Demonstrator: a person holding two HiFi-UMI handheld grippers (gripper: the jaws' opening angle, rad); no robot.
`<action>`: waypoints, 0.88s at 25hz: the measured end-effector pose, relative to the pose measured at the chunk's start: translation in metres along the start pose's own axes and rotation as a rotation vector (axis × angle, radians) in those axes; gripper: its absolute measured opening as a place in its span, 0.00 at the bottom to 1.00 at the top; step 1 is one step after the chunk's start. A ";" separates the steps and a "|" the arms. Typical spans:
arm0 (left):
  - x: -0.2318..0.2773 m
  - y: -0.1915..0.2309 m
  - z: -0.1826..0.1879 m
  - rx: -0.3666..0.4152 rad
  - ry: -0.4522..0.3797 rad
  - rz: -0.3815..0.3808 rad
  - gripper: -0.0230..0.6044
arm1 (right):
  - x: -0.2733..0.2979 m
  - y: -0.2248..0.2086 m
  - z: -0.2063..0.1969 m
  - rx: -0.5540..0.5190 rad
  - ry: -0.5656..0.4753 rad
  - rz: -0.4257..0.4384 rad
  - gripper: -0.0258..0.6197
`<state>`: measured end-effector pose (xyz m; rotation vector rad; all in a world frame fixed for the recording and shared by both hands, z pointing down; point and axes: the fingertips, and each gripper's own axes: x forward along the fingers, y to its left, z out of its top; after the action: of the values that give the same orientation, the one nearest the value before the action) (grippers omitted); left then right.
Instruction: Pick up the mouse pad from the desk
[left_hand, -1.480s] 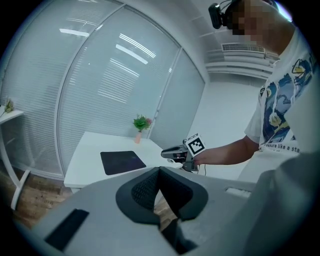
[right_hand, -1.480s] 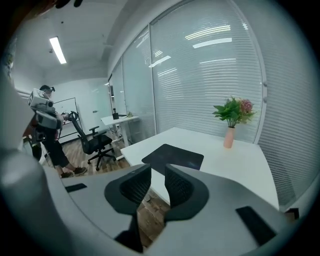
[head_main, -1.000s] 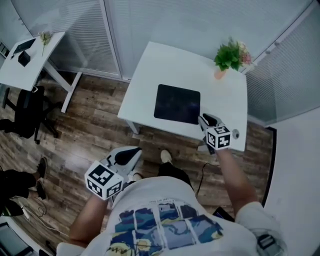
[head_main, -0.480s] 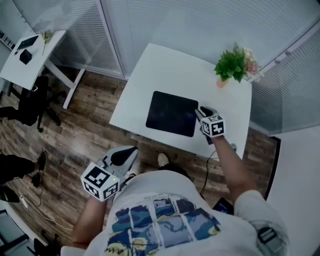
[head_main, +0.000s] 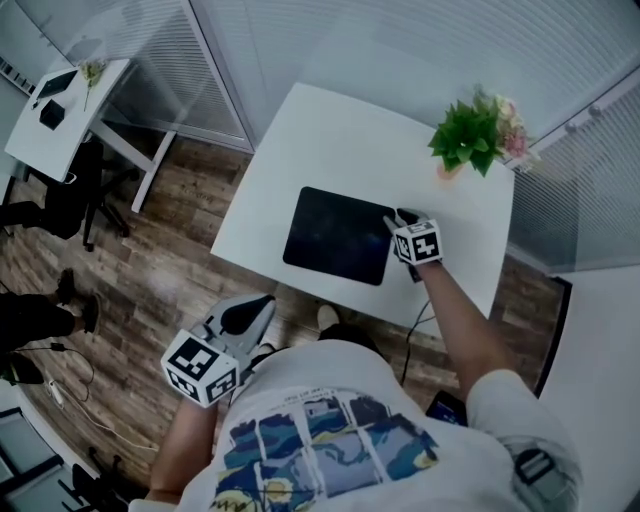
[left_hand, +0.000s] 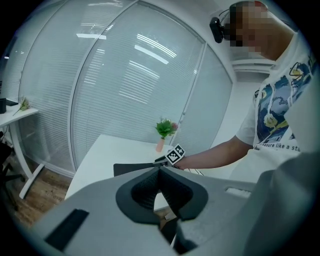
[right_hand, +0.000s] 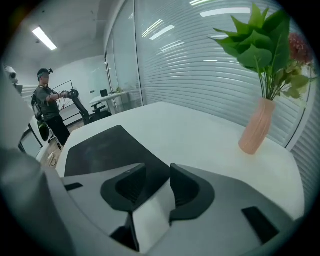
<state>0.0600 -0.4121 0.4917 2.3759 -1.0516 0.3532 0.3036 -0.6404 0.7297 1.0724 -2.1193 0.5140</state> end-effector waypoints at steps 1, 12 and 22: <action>0.003 0.001 0.000 -0.006 0.003 0.006 0.04 | 0.005 -0.002 -0.001 0.001 0.006 0.003 0.28; 0.014 0.017 0.004 -0.031 0.014 0.030 0.04 | 0.020 -0.002 -0.004 0.030 0.024 0.054 0.29; 0.001 0.023 0.008 -0.009 0.003 0.014 0.04 | 0.017 0.016 -0.002 -0.019 0.020 -0.004 0.10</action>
<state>0.0433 -0.4302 0.4935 2.3600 -1.0666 0.3561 0.2846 -0.6392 0.7432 1.0564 -2.1006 0.4993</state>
